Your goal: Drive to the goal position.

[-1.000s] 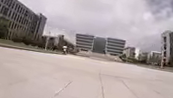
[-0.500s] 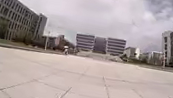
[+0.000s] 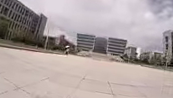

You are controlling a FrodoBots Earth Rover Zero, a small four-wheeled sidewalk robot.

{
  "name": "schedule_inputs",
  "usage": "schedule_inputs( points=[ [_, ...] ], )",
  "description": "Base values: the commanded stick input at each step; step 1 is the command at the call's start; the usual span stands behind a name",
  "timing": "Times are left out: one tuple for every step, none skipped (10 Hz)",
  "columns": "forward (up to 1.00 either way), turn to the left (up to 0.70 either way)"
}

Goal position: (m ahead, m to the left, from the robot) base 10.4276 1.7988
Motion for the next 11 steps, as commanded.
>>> schedule_inputs(
  points=[
    [1.00, 0.00],
    [1.00, 0.00],
    [1.00, 0.00],
    [1.00, 0.00],
    [1.00, 0.00],
    [1.00, 0.00],
    [1.00, 0.00],
    [1.00, 0.00],
    [1.00, 0.00],
    [1.00, 0.00],
    [1.00, 0.00]
  ],
)
